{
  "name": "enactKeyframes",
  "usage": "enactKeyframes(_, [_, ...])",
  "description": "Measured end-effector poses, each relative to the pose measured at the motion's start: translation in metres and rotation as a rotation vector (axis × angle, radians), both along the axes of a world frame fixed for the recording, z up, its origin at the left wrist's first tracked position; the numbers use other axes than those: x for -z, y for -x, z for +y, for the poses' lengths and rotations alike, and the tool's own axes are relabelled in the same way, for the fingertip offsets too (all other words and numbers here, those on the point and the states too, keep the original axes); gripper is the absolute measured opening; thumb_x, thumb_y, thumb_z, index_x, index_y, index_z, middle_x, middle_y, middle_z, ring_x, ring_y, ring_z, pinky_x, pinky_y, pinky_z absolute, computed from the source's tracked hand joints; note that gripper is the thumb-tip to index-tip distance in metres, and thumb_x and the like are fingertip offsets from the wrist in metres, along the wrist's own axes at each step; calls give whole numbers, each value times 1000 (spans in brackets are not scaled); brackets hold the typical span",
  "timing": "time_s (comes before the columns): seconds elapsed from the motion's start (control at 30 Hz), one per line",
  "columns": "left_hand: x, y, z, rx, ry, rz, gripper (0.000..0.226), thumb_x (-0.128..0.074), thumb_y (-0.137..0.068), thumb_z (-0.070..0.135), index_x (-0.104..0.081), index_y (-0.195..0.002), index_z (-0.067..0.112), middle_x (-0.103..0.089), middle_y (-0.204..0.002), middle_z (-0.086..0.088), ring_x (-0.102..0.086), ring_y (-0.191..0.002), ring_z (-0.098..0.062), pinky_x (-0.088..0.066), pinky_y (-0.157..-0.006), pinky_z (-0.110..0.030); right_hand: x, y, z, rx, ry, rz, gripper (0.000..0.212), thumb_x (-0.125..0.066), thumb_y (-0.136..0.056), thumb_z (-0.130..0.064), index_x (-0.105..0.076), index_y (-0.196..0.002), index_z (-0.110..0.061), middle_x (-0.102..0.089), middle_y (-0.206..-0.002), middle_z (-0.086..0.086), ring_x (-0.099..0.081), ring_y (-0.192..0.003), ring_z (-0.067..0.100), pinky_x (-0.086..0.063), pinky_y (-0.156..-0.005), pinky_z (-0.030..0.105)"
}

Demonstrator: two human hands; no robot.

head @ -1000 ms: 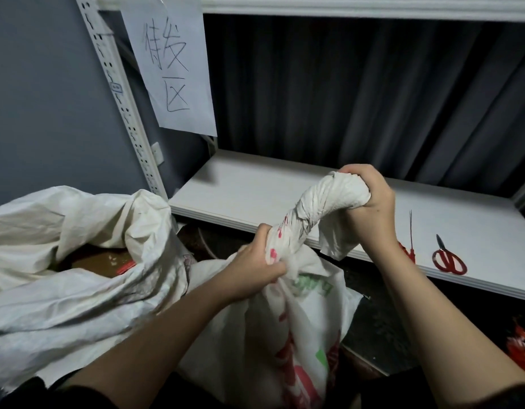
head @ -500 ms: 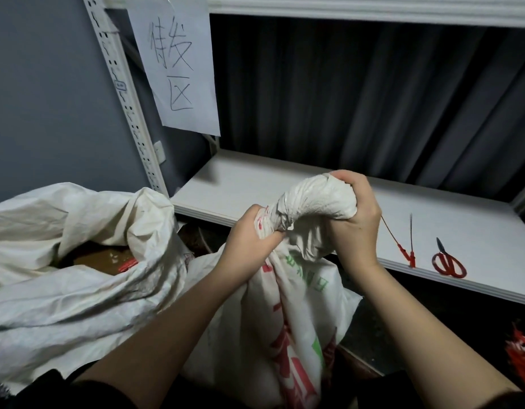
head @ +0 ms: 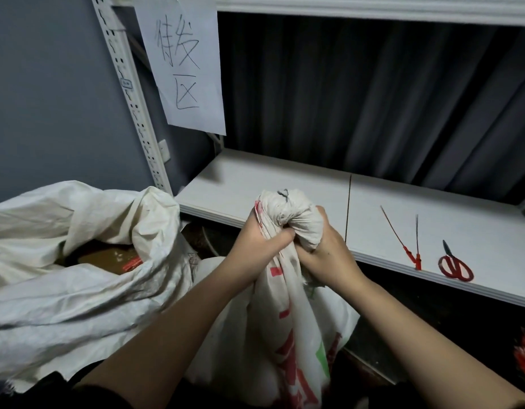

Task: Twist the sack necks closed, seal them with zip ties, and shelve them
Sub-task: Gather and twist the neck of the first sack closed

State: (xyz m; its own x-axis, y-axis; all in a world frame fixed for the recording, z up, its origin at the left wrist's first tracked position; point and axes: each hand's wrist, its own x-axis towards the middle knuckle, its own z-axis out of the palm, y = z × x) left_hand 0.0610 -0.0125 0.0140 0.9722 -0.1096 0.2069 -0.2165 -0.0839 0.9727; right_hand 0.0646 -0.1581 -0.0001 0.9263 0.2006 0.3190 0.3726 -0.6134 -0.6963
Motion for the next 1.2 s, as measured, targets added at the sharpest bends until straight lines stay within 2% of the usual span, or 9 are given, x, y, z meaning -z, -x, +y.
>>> enactKeyframes(0.13, [5, -4, 3, 10, -121, 9, 83, -81, -57, 37, -44, -126, 8, -62, -120, -6, -59, -114, -14, -45, -103, -38, 7, 4, 4, 8, 264, -36, 68, -40, -72, -41, -45, -135, -15, -48, -121, 3, -44, -115, 21, -36, -104, 36])
enactKeyframes(0.23, [7, -3, 2, 27, -212, -5, 77, -81, -54, 40, -53, -121, 12, -64, -118, -1, -60, -113, -10, -45, -103, -34, 9, 0, 0, 36, 452, -113, 74, -35, -70, -49, -45, -137, -18, -48, -125, 1, -36, -118, 19, -18, -117, 38])
enactKeyframes(0.37, [11, 1, 1, -27, -301, 35, 95, -81, -44, 59, -50, -125, 21, -61, -121, 10, -56, -116, -3, -43, -104, -29, -1, 9, 10, -32, 380, 26, 68, -34, -70, -56, -41, -134, -32, -52, -125, -2, -57, -108, 22, -50, -87, 33])
enactKeyframes(0.5, [10, 7, -2, -18, -274, 18, 69, -81, -51, 40, -53, -112, 25, -60, -107, 18, -53, -101, 17, -37, -91, -4, 9, 15, 16, -92, 402, 110, 84, -39, -77, -72, -41, -140, -16, -52, -130, -4, -52, -116, 14, -45, -87, 20])
enactKeyframes(0.57, [13, 7, -4, -46, -247, 36, 69, -82, -50, 42, -57, -111, 23, -63, -108, 15, -57, -103, 7, -40, -93, -11, 12, 17, 16, -100, 435, 152, 75, -48, -86, -60, -43, -140, -9, -53, -122, -6, -50, -109, 7, -41, -85, 13])
enactKeyframes(0.67, [18, 4, -5, -108, -180, 62, 69, -82, -51, 42, -60, -113, 19, -66, -109, 10, -61, -103, 2, -45, -94, -14, 8, 18, 18, -86, 515, 106, 59, -51, -89, -19, -33, -145, -13, -47, -134, 3, -51, -120, 22, -38, -91, 25])
enactKeyframes(0.8, [14, 7, -5, -239, -94, 47, 48, -77, -56, 37, -67, -99, 21, -71, -96, 13, -66, -94, 3, -50, -87, -17, 6, 19, 18, -89, 302, 25, 62, -60, -85, -33, -32, -140, -27, -52, -128, -5, -54, -111, 16, -33, -73, 17])
enactKeyframes(0.93, [9, 6, 7, -318, 106, 75, 36, -80, -69, 21, -70, -102, 13, -74, -96, 5, -69, -92, -5, -53, -82, -21, 13, 17, 6, -129, -94, 239, 86, -73, -66, -47, -24, -136, -43, -53, -130, -8, -55, -116, 9, -46, -98, 32])
enactKeyframes(1.2, [5, 7, 7, -266, 376, 240, 21, -67, -83, 7, -67, -104, 6, -73, -98, -10, -71, -93, -23, -55, -81, -33, 19, 22, -2, -75, -63, 307, 66, -76, -61, -43, -34, -112, -44, -60, -105, -17, -60, -95, 4, -51, -81, 28])
